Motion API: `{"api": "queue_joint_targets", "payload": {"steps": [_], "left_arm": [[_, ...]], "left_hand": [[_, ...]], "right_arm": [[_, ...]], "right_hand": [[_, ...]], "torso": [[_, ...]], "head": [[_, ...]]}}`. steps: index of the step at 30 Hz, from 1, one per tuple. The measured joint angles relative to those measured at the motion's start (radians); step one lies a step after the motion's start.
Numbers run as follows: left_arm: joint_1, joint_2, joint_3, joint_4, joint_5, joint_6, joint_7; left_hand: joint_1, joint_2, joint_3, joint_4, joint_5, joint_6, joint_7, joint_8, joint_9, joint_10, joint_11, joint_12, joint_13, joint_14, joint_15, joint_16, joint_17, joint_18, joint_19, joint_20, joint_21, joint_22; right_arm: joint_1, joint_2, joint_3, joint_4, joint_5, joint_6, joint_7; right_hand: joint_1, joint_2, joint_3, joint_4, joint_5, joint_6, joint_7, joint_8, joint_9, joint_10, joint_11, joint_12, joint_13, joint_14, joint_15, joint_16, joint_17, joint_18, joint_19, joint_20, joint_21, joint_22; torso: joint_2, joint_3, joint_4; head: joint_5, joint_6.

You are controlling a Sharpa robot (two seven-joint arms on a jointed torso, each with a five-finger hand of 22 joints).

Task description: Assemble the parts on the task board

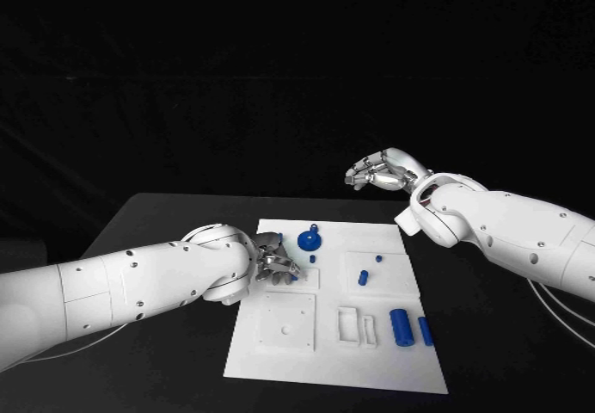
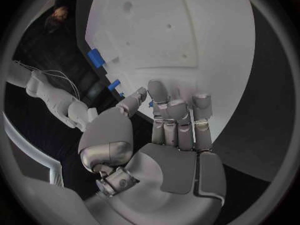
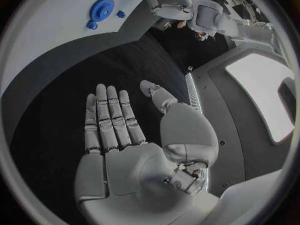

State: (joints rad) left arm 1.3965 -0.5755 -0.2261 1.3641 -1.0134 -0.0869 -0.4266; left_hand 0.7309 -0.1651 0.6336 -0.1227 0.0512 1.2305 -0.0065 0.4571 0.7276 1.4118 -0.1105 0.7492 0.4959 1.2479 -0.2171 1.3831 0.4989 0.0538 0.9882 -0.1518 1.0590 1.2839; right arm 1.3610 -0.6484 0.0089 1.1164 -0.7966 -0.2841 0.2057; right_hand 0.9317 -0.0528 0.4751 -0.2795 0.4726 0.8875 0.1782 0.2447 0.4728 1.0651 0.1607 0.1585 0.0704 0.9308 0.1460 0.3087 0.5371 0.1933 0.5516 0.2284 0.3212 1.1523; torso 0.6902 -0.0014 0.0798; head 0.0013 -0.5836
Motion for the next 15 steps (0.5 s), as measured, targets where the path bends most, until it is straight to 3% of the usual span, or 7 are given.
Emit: {"api": "queue_joint_targets", "payload": {"steps": [3,7,10,15], "left_arm": [[0.000,-0.003,0.000,0.002,0.001,-0.006,-0.002],[0.000,-0.010,0.001,0.008,0.002,-0.010,-0.004],[0.000,-0.018,0.002,0.013,0.002,-0.012,-0.005],[0.000,-0.028,0.009,0.019,0.004,-0.018,-0.005]], "left_hand": [[-0.016,-0.052,-0.003,0.039,0.000,-0.031,0.005,-0.016,-0.001,-0.015,0.005,-0.014,-0.011,-0.010,0.006,-0.009,-0.009,0.000,-0.006,0.005,-0.010,-0.003],[-0.019,-0.055,-0.005,0.042,0.000,-0.034,0.007,-0.016,-0.001,-0.015,0.005,-0.014,-0.011,-0.011,0.007,-0.009,-0.010,0.000,-0.006,0.005,-0.010,-0.003],[-0.026,-0.075,-0.012,0.050,0.000,-0.039,0.010,-0.016,-0.001,-0.017,0.007,-0.014,-0.012,-0.011,0.007,-0.009,-0.010,0.000,-0.009,0.002,-0.010,-0.003],[-0.025,-0.078,-0.015,0.052,0.000,-0.041,0.011,-0.016,-0.001,-0.017,0.007,-0.014,-0.013,-0.011,0.008,-0.009,-0.011,0.000,-0.013,0.005,-0.010,-0.003]], "right_arm": [[0.000,0.000,0.000,0.000,0.000,0.000,0.000],[-0.001,-0.001,0.000,0.000,0.000,0.000,0.000],[-0.002,-0.002,0.000,0.000,0.000,0.000,0.000],[-0.002,-0.003,0.000,-0.001,0.000,0.000,0.000]], "right_hand": [[-0.004,-0.004,-0.002,-0.002,0.000,0.000,0.000,0.000,-0.001,0.000,0.000,0.000,0.000,0.000,0.000,0.000,0.000,0.000,0.000,0.000,0.000,0.000],[-0.004,-0.004,-0.002,-0.002,0.000,0.000,0.000,0.000,-0.001,0.000,0.000,0.000,0.000,0.000,0.000,0.000,0.000,0.000,0.000,0.000,0.000,0.001],[-0.004,-0.004,-0.002,-0.002,0.000,0.000,0.000,0.000,-0.001,0.000,0.000,0.000,0.000,0.000,0.000,0.000,0.000,0.000,0.000,0.000,0.000,0.001],[-0.004,-0.004,-0.002,-0.002,0.000,0.000,0.000,0.000,-0.001,0.000,0.000,0.000,0.000,0.000,0.000,0.000,0.000,0.000,0.000,0.000,0.000,0.001]], "torso": [[0.000,-0.0001,-0.0002],[0.000,-0.0007,-0.0005],[0.000,-0.0007,-0.0011],[0.000,-0.0005,-0.0014]], "head": [[-0.002,0.001],[-0.003,0.003],[-0.004,0.004],[-0.005,0.005]]}}
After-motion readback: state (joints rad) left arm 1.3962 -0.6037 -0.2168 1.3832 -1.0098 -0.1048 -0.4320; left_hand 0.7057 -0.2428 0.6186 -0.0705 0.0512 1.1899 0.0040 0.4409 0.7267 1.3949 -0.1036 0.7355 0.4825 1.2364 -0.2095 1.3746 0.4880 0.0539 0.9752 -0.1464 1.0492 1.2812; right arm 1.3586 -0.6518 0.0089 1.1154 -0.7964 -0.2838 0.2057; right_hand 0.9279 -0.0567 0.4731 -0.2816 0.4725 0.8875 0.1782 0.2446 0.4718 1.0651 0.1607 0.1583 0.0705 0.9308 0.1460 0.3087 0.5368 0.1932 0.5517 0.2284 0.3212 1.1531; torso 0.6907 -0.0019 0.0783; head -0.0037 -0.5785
